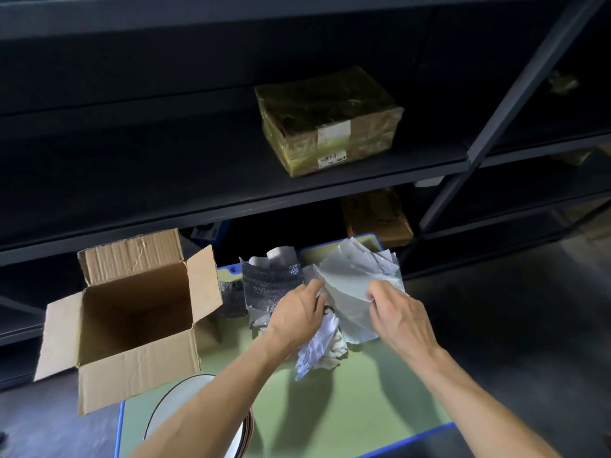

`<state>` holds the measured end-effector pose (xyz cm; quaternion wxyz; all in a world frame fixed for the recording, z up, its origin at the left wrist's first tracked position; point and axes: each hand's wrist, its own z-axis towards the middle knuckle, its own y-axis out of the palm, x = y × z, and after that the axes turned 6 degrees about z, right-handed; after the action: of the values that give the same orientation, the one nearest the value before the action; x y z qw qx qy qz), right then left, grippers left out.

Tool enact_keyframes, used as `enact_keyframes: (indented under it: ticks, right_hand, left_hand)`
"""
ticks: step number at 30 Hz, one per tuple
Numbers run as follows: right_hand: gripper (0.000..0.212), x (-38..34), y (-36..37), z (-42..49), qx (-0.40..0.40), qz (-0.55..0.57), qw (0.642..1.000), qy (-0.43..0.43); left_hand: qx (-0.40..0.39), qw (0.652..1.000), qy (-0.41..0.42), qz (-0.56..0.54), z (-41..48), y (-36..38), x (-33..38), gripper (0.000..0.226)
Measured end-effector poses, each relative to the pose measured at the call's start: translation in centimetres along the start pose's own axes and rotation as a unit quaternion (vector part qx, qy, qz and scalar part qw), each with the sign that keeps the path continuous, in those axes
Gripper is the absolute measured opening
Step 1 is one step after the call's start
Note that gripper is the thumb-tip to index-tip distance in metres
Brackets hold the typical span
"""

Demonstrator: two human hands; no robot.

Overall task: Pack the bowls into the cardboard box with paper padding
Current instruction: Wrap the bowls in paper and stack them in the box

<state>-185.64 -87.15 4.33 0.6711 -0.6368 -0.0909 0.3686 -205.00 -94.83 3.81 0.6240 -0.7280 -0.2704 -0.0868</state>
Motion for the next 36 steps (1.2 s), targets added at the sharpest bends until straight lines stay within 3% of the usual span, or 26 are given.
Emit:
enact_keyframes:
  ticks: [3, 7, 10, 14, 20, 25, 31, 36]
  right_hand:
    - [0.009, -1.1, -0.5, -0.7, 0.014, 0.025, 0.999, -0.035]
    - [0.014, -2.8, -0.7, -2.1, 0.013, 0.050, 0.995, -0.087]
    - [0.007, -3.5, -0.5, -2.5, -0.024, 0.081, 0.990, -0.114]
    - [0.032, -3.7, -0.4, -2.2, -0.099, 0.090, 0.985, -0.108]
    - [0.027, -5.5, -1.4, 0.9, -0.014, 0.103, 0.994, -0.033]
    - [0.042, -9.1, -1.0, 3.0, -0.102, 0.236, 0.964, 0.068]
    - [0.032, -14.3, 0.9, 3.6, -0.139, 0.332, 0.930, 0.071]
    - [0.025, -18.4, 0.9, 3.4, -0.174, 0.383, 0.905, 0.055]
  left_hand:
    - [0.006, 0.992, -0.056, -0.109, 0.2, -0.8, 0.8, 0.038]
    - [0.012, 0.960, -0.137, -0.242, 0.2, -1.4, 0.9, 0.046]
    - [0.049, 0.965, -0.137, -0.219, -0.4, -1.9, 0.5, 0.016]
    - [0.083, 0.964, -0.124, -0.221, -1.5, -3.5, -0.4, 0.015]
    - [0.122, 0.955, -0.137, -0.235, -3.8, -6.1, -3.0, 0.008]
    - [0.166, 0.945, -0.160, -0.230, -6.7, -7.7, -5.1, 0.011]
    - [0.217, 0.905, -0.198, -0.307, -11.8, -9.5, -7.8, 0.017]
    - [0.243, 0.891, -0.229, -0.309, -16.0, -10.4, -10.3, 0.020]
